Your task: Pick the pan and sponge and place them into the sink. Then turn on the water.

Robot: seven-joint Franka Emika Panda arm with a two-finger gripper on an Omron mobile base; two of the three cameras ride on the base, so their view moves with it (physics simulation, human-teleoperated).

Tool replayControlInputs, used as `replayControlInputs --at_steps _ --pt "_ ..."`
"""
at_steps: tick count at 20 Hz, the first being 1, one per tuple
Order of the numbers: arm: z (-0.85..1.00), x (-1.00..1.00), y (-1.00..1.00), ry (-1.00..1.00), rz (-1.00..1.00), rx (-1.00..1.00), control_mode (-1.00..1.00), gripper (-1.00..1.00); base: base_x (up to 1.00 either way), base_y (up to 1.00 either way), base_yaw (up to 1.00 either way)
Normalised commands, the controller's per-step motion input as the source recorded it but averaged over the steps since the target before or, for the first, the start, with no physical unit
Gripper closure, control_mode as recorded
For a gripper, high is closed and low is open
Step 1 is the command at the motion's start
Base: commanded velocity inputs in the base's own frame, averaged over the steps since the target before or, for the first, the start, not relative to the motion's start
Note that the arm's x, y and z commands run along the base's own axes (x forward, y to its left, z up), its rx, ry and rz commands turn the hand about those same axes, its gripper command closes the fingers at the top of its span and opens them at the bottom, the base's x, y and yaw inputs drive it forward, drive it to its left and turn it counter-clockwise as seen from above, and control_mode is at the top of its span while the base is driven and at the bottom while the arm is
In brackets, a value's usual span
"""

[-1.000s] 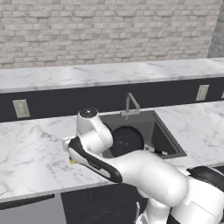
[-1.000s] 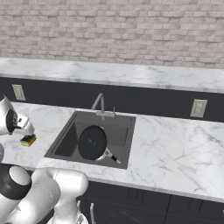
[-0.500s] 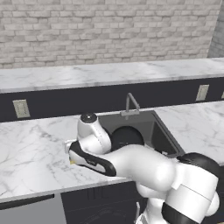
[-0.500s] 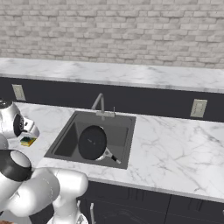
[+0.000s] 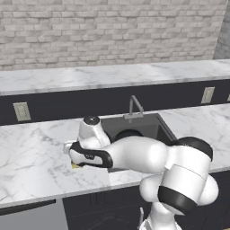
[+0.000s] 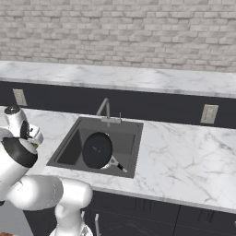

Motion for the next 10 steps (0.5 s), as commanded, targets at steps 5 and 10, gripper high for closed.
replayControlInputs --at_steps 5,10 --pt "-0.25 0.11 0.33 0.00 0.00 0.07 -1.00 -1.00 0.00 0.00 0.00" --pt "-0.48 0.01 0.18 0.00 0.00 0.00 -1.00 -1.00 0.00 0.00 0.00"
